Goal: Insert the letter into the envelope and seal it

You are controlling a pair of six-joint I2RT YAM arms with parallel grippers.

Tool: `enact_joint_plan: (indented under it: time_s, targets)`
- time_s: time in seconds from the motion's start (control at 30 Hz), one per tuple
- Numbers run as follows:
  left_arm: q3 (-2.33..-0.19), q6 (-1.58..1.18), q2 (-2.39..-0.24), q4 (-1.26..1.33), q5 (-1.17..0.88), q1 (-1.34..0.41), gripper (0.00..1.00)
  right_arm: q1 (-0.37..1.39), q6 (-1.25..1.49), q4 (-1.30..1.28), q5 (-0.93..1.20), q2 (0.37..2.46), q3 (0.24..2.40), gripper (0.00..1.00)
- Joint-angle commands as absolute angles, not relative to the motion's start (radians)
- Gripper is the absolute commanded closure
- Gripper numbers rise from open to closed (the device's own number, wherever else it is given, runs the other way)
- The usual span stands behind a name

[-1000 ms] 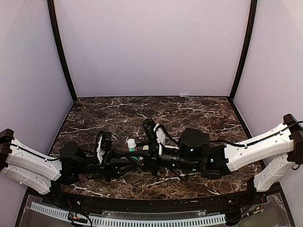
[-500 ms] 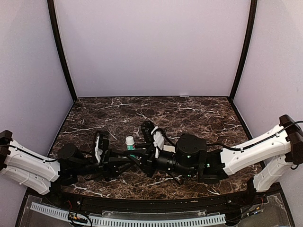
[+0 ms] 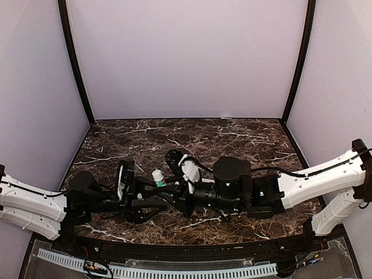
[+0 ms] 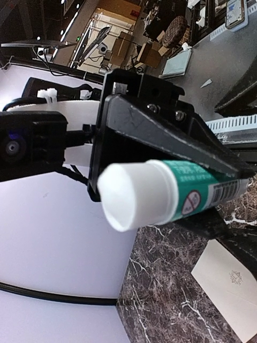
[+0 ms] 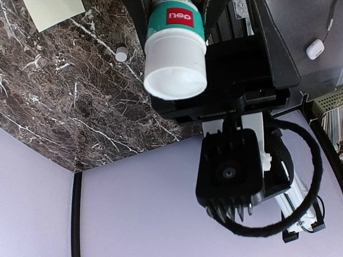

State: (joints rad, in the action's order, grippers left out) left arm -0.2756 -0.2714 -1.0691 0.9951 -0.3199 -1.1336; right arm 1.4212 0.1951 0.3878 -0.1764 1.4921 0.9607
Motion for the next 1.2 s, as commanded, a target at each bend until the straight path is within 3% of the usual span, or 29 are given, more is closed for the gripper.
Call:
enact_joint_plan:
  time_s: [0.0, 0.33, 0.53, 0.7, 0.9, 1.1, 1.17]
  targets:
    - [-0.294, -0.234, -0.978, 0.888, -0.335, -1.139, 0.28, 1.413, 0.143, 0.224, -0.11, 1.448, 1.001, 1.0]
    - [-0.279, -0.258, -0.896, 0.86, -0.317, -1.138, 0.3, 1.415, 0.14, 0.193, 0.017, 1.448, 0.999, 1.0]
    - [-0.305, -0.266, -0.956, 0.861, -0.33, -1.138, 0.4, 1.417, 0.138, 0.208, 0.038, 1.47, 1.007, 1.0]
    - [-0.305, -0.287, -0.986, 0.912, -0.349, -1.138, 0.55, 1.42, 0.135, 0.2, 0.05, 1.482, 1.023, 1.0]
    - [-0.299, -0.304, -0.99, 0.947, -0.367, -1.138, 0.56, 1.425, 0.132, 0.193, 0.06, 1.486, 1.026, 1.0]
    - [-0.297, -0.312, -1.001, 0.972, -0.375, -1.139, 0.75, 1.428, 0.128, 0.193, 0.065, 1.489, 1.03, 1.0]
    - [-0.292, -0.317, -1.004, 0.993, -0.38, -1.14, 0.88, 1.428, 0.132, 0.19, 0.061, 1.488, 1.029, 1.0]
